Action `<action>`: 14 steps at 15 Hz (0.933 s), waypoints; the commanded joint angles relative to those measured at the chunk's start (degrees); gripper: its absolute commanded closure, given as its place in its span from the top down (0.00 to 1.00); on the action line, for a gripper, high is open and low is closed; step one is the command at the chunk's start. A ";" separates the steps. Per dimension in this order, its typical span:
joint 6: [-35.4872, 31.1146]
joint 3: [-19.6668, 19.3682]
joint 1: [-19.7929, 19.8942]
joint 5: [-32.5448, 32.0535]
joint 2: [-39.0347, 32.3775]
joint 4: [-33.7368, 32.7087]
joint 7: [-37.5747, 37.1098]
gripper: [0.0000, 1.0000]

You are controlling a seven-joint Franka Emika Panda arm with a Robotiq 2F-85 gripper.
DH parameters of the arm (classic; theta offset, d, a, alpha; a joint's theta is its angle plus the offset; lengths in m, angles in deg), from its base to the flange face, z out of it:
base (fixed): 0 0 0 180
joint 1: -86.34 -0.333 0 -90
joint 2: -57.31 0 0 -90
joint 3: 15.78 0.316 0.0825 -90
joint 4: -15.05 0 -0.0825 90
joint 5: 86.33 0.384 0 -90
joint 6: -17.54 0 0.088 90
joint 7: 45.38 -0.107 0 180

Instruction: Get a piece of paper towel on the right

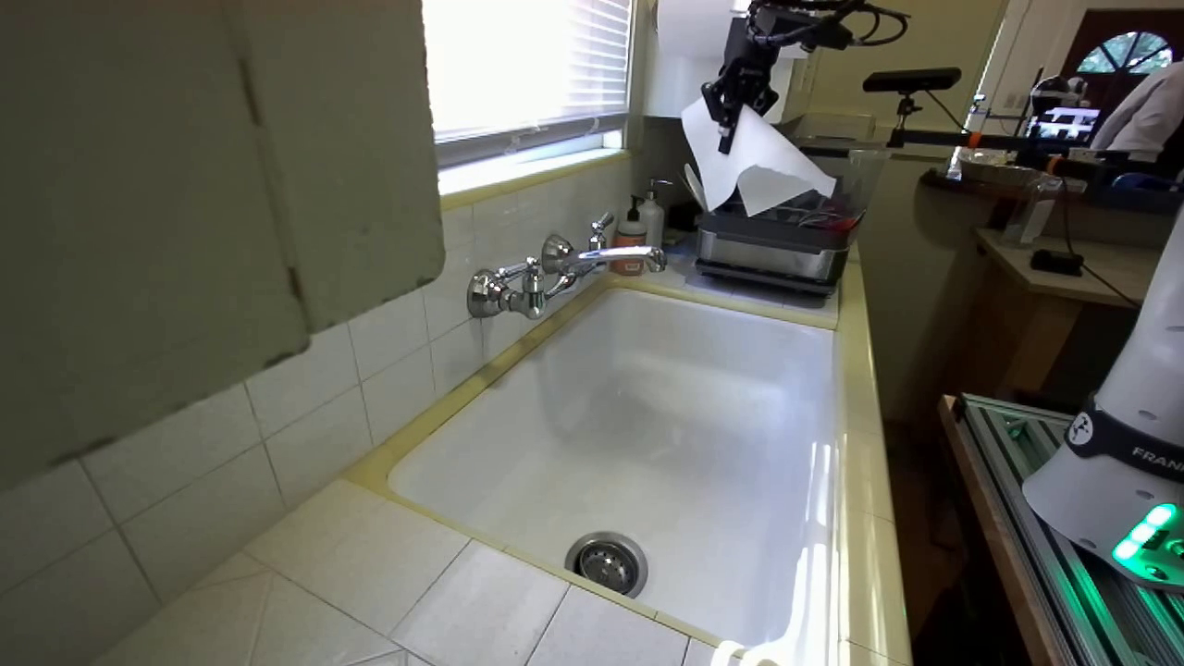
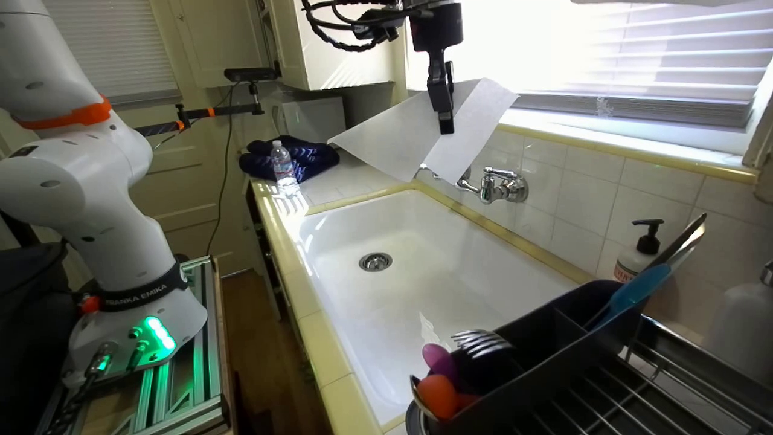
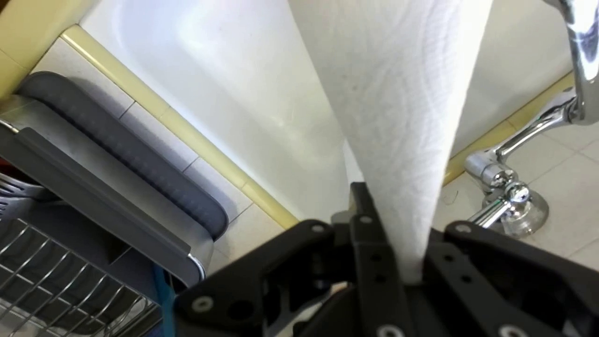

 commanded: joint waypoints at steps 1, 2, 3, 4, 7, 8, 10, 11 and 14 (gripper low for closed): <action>3.02 -0.58 -1.29 0.47 -0.18 -0.83 3.59 0.00; 3.22 -0.54 -1.47 0.42 -0.22 -0.85 4.14 0.00; 3.34 -0.52 -1.64 0.43 -0.27 -0.84 4.79 0.00; 3.47 -0.49 -1.79 0.36 -0.32 -0.87 5.12 0.00; 3.37 -0.48 -2.13 0.21 -0.51 -0.88 6.07 0.00; 3.29 -0.48 -2.19 0.20 -0.57 -0.88 6.23 0.00; 3.15 -0.50 -2.26 0.19 -0.73 -0.97 6.45 0.00; 2.91 -0.51 -2.26 0.14 -0.73 -0.89 6.59 0.00; 2.77 -0.56 -2.22 0.21 -0.74 -0.85 6.75 0.00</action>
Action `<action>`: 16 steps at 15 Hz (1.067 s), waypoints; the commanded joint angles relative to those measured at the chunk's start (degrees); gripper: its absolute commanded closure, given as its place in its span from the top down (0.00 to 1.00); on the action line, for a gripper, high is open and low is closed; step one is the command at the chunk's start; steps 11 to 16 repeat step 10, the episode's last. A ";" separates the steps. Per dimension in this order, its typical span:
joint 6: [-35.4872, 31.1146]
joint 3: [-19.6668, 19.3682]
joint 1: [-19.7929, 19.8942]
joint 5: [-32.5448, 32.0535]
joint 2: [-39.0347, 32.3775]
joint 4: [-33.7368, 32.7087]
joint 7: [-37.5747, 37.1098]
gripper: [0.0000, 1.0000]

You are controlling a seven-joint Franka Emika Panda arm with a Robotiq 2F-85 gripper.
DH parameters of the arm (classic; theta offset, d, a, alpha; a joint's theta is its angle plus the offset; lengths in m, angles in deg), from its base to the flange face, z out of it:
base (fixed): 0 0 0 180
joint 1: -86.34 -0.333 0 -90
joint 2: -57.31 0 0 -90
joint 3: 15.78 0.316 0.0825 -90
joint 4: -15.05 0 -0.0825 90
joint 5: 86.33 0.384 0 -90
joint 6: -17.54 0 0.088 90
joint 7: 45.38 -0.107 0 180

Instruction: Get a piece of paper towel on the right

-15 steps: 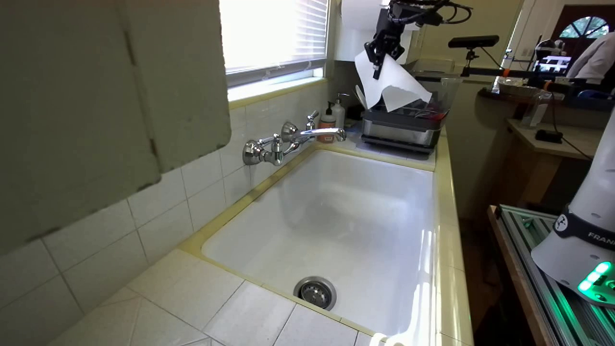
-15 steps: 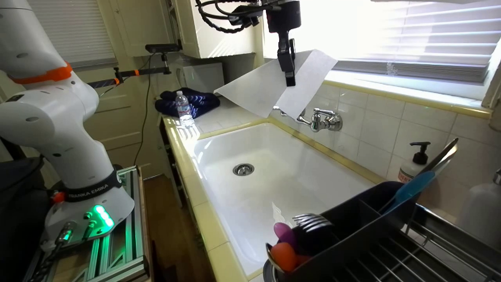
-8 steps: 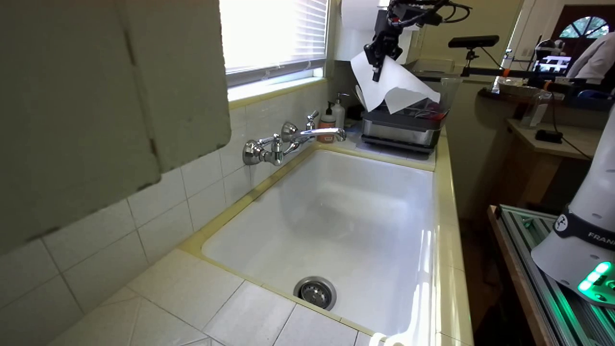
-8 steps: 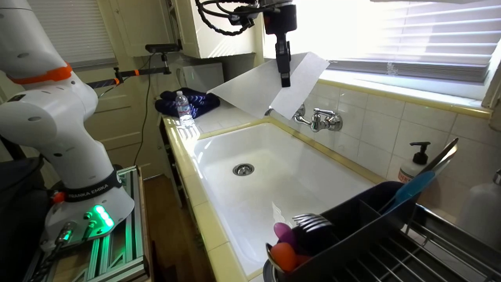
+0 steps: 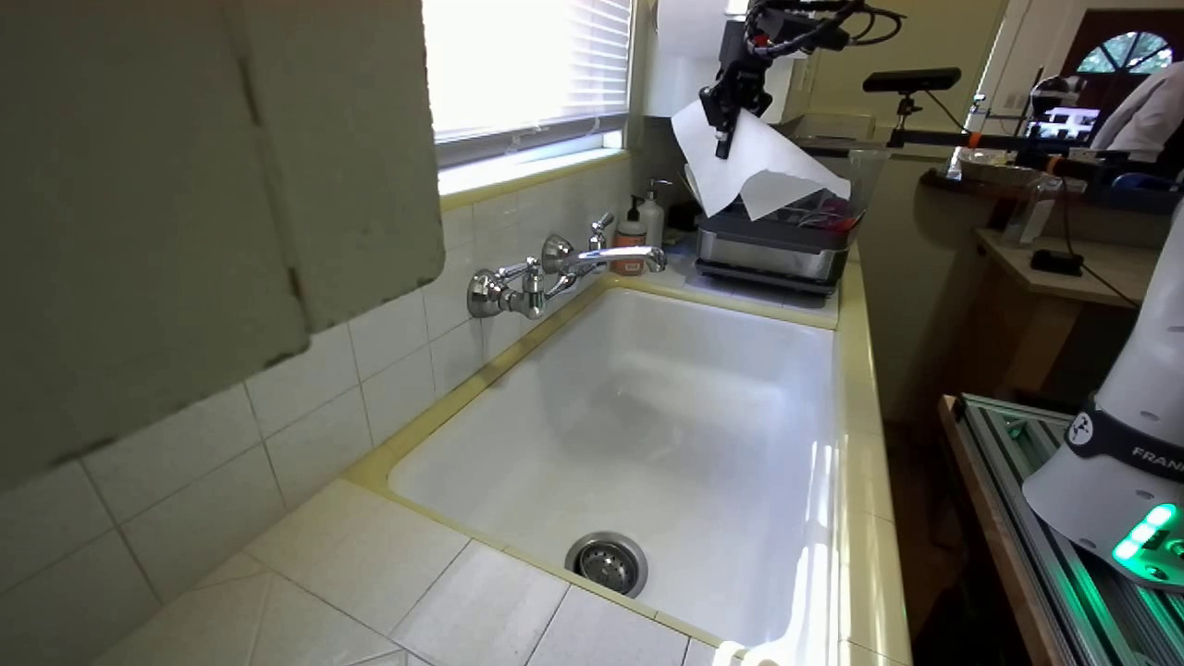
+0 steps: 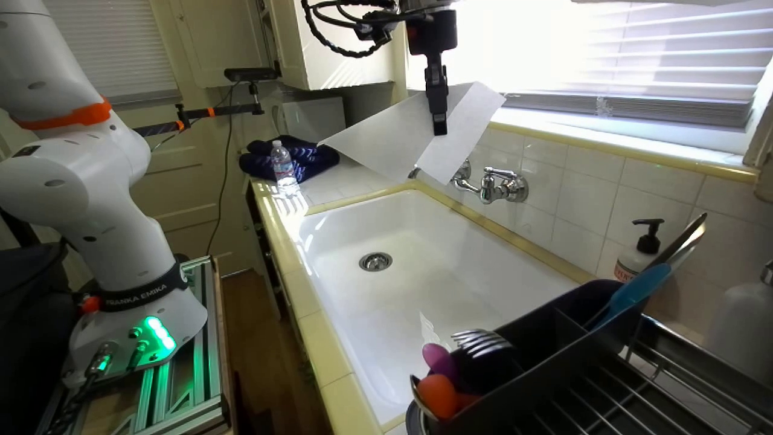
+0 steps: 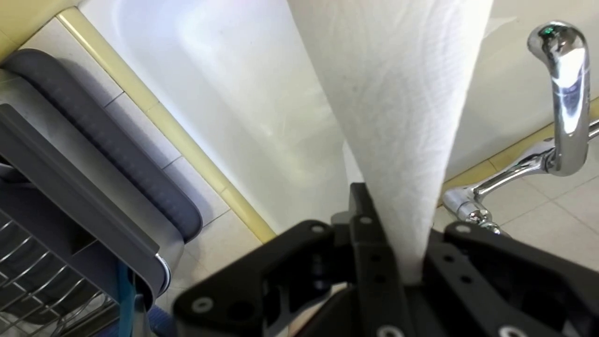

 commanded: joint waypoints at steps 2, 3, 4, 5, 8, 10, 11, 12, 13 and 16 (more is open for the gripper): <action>0.59 -0.60 -0.49 0.24 -0.42 -0.67 0.81 0.00; 0.16 -0.49 -0.48 -0.05 -0.04 -0.16 0.07 0.01; 0.16 -0.49 -0.48 -0.05 -0.04 -0.17 0.07 0.01; 0.16 -0.49 -0.48 -0.05 -0.04 -0.17 0.07 0.01; 0.16 -0.49 -0.48 -0.05 -0.04 -0.18 0.07 0.01; 0.16 -0.49 -0.48 -0.05 -0.04 -0.18 0.07 0.01; 0.16 -0.49 -0.48 -0.05 -0.04 -0.18 0.07 0.01; 0.16 -0.49 -0.48 -0.05 -0.04 -0.18 0.07 0.01; 0.16 -0.49 -0.48 -0.05 -0.04 -0.18 0.07 0.01; 0.16 -0.49 -0.48 -0.05 -0.04 -0.18 0.07 0.01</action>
